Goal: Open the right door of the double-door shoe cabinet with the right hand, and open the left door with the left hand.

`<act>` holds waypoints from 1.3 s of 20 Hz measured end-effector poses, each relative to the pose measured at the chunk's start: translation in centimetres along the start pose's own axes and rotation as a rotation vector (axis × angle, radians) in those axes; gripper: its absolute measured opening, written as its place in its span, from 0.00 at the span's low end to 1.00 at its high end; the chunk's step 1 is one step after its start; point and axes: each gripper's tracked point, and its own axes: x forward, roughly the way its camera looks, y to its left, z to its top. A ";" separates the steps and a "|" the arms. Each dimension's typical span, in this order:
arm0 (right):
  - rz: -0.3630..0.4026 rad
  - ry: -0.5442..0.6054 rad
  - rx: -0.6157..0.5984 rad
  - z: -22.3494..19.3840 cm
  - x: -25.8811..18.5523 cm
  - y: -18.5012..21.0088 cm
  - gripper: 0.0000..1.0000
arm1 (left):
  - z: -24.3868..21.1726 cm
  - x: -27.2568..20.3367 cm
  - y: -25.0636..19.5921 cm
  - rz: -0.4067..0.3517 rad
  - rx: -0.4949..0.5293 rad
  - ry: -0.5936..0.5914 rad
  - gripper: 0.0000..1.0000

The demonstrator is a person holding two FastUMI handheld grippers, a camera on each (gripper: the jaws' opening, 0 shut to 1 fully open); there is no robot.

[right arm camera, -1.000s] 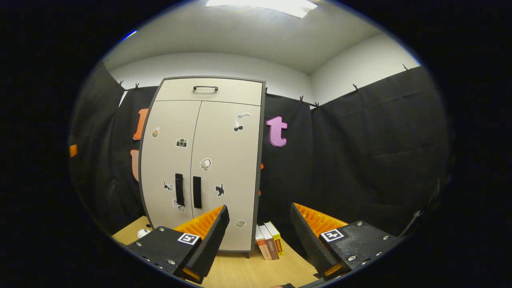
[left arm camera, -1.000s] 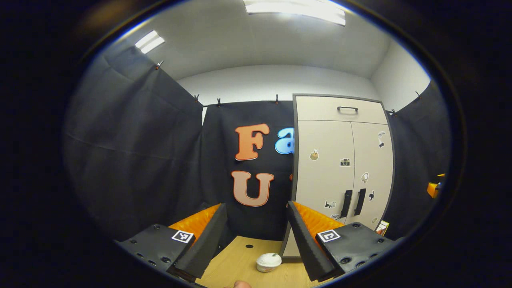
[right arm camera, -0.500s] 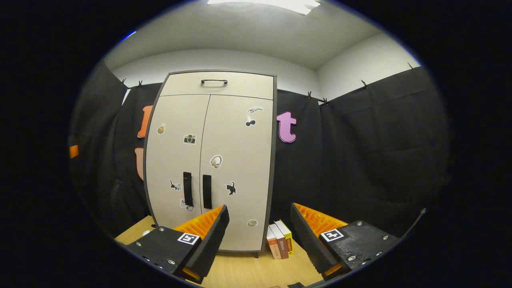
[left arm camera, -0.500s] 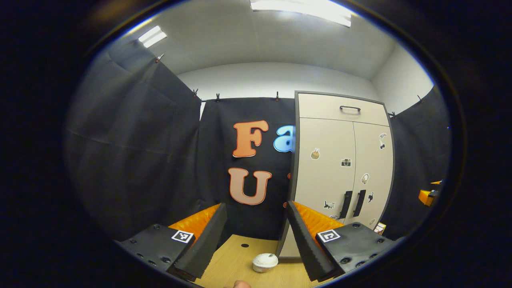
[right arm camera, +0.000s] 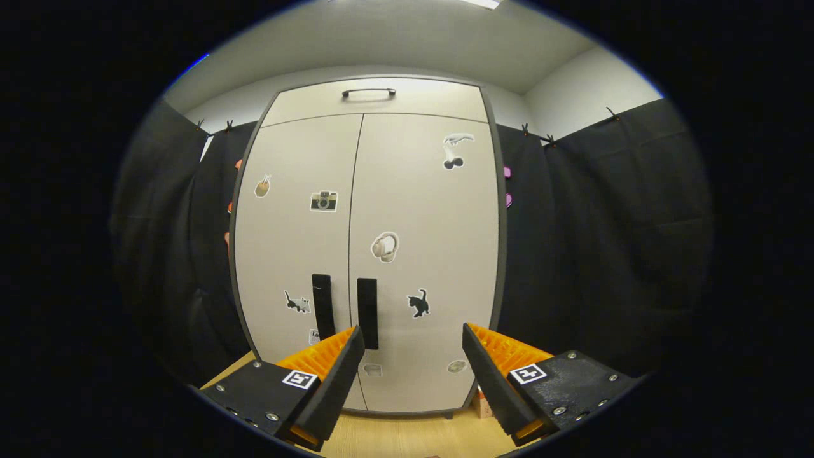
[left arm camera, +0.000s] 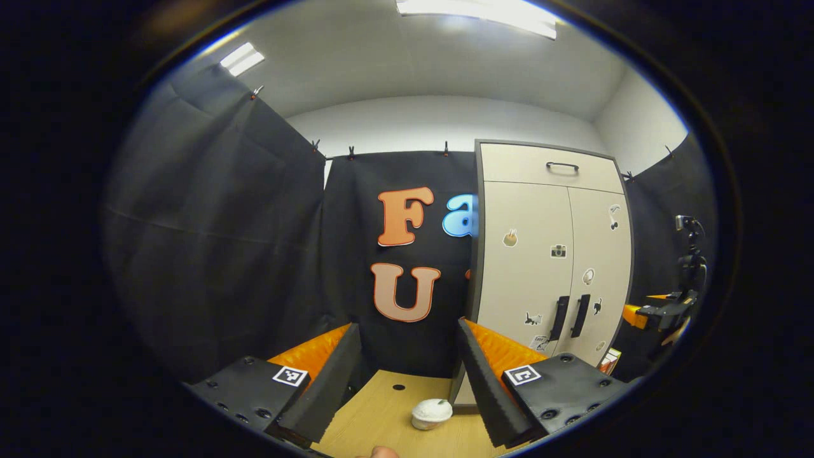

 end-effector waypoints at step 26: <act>0.002 0.149 0.127 -6.0 13.1 4.9 0.16 | -1.3 -1.5 4.9 0.092 0.028 0.039 0.96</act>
